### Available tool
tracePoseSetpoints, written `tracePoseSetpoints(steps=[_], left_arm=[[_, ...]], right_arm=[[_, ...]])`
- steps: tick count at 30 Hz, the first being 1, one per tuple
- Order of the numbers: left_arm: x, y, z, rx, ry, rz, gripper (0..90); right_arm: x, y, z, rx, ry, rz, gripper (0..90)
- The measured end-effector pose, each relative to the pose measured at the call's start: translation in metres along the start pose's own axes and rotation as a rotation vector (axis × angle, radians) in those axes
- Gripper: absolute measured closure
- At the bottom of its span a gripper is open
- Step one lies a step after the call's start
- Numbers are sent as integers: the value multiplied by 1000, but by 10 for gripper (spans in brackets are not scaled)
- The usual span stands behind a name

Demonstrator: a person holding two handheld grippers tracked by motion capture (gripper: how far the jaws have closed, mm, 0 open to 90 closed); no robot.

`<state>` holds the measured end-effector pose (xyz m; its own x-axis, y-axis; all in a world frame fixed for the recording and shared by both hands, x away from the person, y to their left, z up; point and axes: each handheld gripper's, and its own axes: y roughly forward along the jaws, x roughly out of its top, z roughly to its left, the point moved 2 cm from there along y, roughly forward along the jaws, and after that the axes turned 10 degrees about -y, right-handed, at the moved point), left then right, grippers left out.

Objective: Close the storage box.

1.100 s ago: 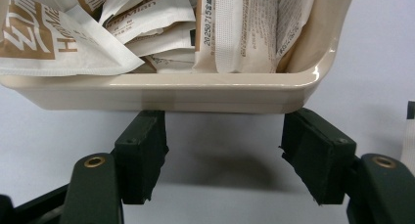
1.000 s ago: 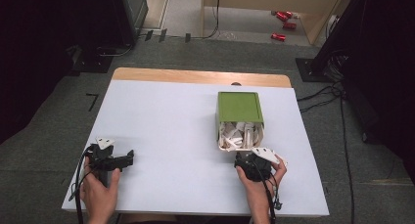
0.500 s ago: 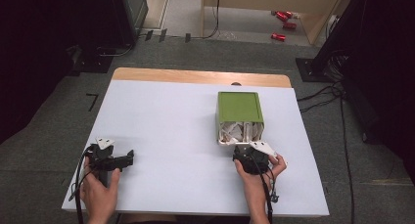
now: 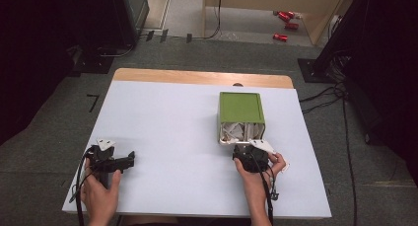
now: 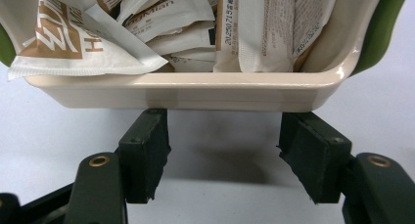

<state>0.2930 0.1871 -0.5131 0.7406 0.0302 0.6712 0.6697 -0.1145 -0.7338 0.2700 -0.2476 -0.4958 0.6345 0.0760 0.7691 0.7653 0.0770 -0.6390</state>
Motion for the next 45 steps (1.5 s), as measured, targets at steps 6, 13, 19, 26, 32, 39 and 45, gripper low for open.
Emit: tracePoseSetpoints(steps=[6,13,19,26,32,39,45], left_arm=[[0,0,0,0,0,0,0],[0,0,0,0,0,0,0],[0,0,0,0,0,0,0],[0,0,0,0,0,0,0],[0,0,0,0,0,0,0],[0,0,0,0,0,0,0],[0,0,0,0,0,0,0]], right_arm=[[-1,0,0,9,3,-3,359],[-1,-5,-1,41,1,-20,275],[-3,-14,-7,56,1,-39,147],[-5,-26,-18,70,-7,-54,127],[-6,-37,-30,42,-16,-70,121],[-7,-50,-47,34,-9,-97,121],[-9,-59,-61,19,-1,-109,121]])
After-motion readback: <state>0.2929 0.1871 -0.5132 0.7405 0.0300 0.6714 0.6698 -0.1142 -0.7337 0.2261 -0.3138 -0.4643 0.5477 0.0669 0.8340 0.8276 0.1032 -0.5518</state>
